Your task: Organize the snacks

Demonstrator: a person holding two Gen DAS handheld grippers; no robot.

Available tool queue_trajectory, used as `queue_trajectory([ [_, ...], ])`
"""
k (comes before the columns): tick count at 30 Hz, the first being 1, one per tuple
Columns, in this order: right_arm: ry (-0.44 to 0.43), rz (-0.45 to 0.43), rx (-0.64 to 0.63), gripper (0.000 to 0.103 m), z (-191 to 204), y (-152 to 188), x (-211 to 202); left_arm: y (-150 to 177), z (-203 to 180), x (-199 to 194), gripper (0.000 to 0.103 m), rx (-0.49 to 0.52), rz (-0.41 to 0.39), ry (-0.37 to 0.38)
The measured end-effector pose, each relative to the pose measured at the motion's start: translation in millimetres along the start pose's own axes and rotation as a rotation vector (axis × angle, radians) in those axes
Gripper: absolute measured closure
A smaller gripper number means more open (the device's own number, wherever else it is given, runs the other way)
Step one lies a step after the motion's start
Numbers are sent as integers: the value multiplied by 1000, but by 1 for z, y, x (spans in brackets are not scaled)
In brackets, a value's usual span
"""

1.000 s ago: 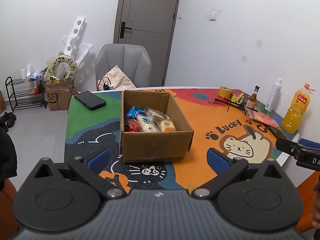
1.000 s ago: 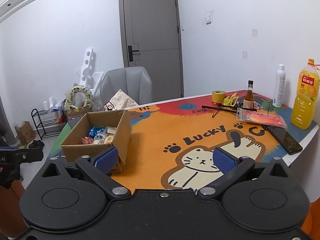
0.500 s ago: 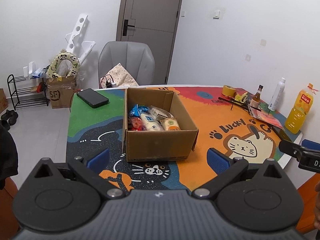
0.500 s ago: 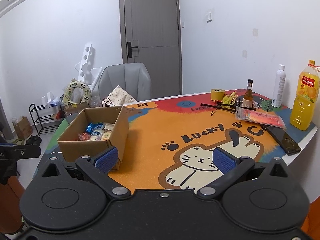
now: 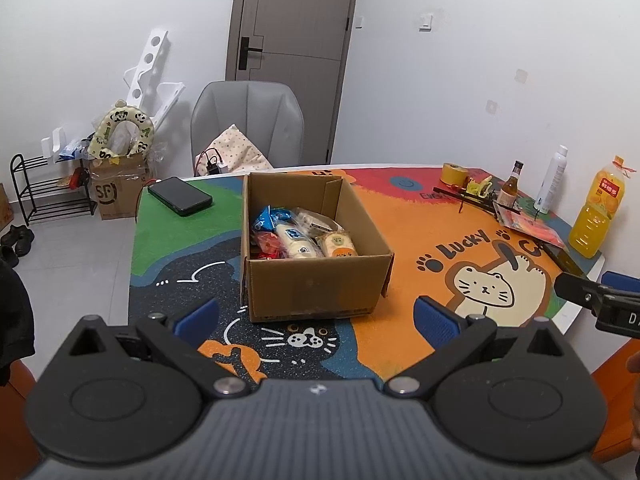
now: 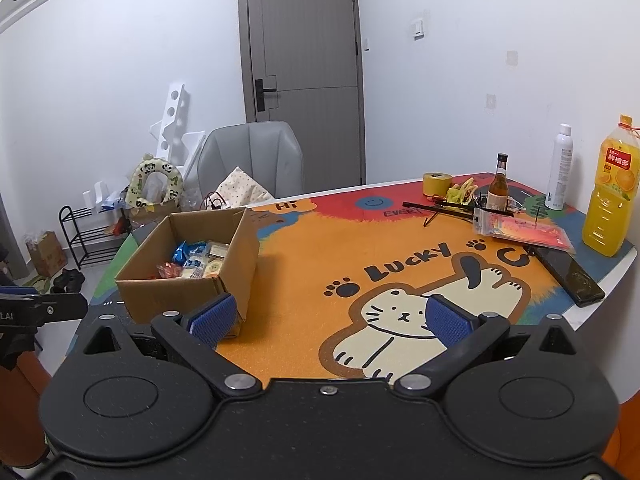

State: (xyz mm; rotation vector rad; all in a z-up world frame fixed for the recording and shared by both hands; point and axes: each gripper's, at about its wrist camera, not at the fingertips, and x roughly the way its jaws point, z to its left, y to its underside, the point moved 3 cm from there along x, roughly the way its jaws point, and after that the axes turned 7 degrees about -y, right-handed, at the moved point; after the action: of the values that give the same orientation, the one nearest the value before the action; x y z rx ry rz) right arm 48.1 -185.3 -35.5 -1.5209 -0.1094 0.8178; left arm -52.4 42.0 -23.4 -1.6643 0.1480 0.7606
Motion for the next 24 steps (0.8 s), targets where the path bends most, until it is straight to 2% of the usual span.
queue_trajectory([
  [24,10,9,10,0,-5,3,4,1,1,4,0,-3,5,1],
])
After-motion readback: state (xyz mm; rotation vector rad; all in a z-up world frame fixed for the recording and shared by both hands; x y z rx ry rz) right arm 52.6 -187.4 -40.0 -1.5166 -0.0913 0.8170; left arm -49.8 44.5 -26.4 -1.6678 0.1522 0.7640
